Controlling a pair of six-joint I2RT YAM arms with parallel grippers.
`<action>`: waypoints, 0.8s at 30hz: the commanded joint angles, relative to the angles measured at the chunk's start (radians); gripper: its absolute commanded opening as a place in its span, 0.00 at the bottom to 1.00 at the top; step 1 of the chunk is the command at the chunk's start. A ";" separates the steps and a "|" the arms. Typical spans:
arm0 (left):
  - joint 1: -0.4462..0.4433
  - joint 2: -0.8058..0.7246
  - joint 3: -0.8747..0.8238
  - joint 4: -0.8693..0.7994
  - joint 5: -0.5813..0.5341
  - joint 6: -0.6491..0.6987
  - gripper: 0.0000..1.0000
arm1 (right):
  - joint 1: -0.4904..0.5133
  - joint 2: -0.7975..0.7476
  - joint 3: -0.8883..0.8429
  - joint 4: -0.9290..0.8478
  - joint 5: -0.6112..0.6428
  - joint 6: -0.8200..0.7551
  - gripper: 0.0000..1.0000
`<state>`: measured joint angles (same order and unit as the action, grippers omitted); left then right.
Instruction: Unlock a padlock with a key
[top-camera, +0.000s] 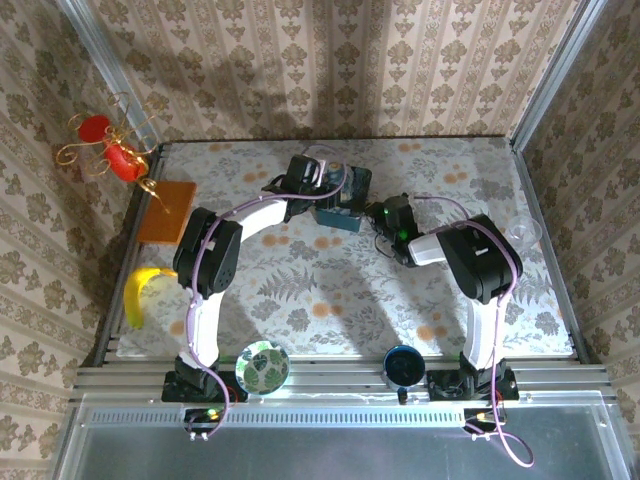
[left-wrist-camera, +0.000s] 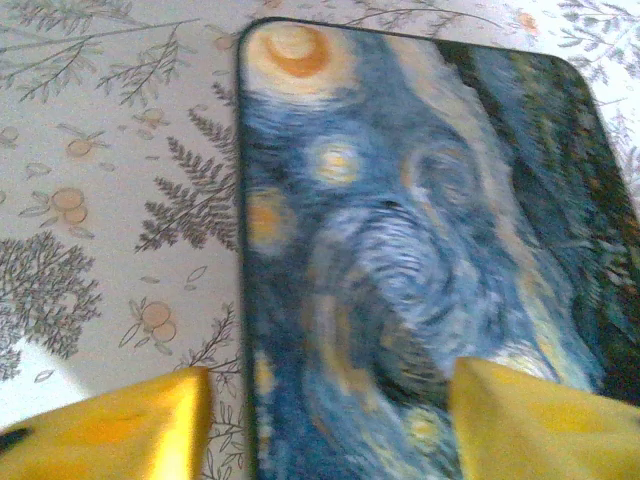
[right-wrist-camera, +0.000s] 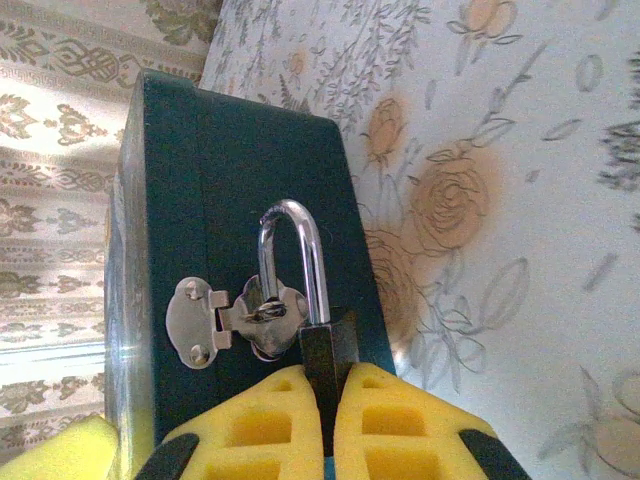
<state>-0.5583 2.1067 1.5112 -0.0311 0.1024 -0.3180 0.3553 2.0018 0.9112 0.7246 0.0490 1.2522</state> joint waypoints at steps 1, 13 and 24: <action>-0.003 0.059 -0.052 -0.113 0.037 0.027 0.53 | -0.016 0.042 0.068 0.026 -0.002 -0.005 0.00; -0.003 0.050 -0.109 -0.146 0.083 0.078 0.23 | -0.044 0.113 0.246 -0.057 -0.129 -0.057 0.00; 0.008 0.041 -0.148 -0.187 0.083 0.103 0.14 | -0.051 0.166 0.387 -0.166 -0.241 -0.085 0.00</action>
<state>-0.5182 2.0804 1.4471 0.0505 0.0910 -0.2512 0.2714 2.1651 1.2419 0.5304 -0.1230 1.1576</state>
